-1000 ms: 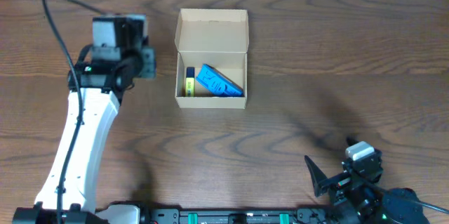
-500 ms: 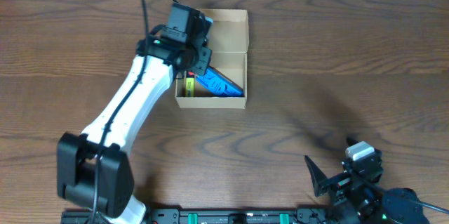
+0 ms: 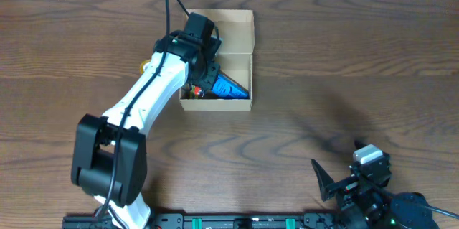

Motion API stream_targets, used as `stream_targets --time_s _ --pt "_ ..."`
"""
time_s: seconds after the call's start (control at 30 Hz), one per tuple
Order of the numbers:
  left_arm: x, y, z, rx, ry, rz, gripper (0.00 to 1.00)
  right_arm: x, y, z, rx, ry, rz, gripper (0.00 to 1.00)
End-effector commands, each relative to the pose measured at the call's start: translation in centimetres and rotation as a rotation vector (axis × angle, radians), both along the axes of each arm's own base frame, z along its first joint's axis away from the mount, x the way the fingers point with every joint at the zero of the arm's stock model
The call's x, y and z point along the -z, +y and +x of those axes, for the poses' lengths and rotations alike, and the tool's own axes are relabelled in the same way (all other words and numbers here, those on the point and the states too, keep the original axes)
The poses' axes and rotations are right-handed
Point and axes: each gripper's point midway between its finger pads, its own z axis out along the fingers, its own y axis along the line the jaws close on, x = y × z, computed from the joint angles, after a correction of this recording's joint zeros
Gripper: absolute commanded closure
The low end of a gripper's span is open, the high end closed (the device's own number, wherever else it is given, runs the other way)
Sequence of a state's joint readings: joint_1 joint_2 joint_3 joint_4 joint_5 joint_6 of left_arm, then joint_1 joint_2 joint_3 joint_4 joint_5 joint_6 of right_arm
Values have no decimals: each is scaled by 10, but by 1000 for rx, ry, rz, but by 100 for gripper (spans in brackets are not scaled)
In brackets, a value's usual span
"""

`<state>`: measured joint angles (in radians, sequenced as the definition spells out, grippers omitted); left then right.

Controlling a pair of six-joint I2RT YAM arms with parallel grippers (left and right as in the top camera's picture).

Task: Pack container
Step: 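Lift the stapler into the cardboard box and release it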

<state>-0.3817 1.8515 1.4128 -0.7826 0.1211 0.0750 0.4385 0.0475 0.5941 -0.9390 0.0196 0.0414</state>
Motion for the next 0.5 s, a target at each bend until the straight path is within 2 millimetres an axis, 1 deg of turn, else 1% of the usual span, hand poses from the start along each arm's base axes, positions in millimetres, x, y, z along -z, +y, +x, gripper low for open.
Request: stream_targets --time_s 0.0,0.03,0.13,0.3,0.4,0.47 --pt "-5 -3 5 0 -14 -8 82 0 -2 1 17 0 7 1" --pt "-5 -3 5 0 -14 -8 68 0 -2 1 17 0 7 1" --pt "-5 -3 6 0 -15 -9 45 0 -2 1 17 0 7 1" --pt "-9 -3 7 0 -25 -13 41 0 -2 1 17 0 7 1" --pt "-20 -2 8 -14 -49 -26 41 0 -2 1 17 0 7 1" --pt "-33 -1 11 -26 -80 -43 41 0 -2 1 17 0 7 1"
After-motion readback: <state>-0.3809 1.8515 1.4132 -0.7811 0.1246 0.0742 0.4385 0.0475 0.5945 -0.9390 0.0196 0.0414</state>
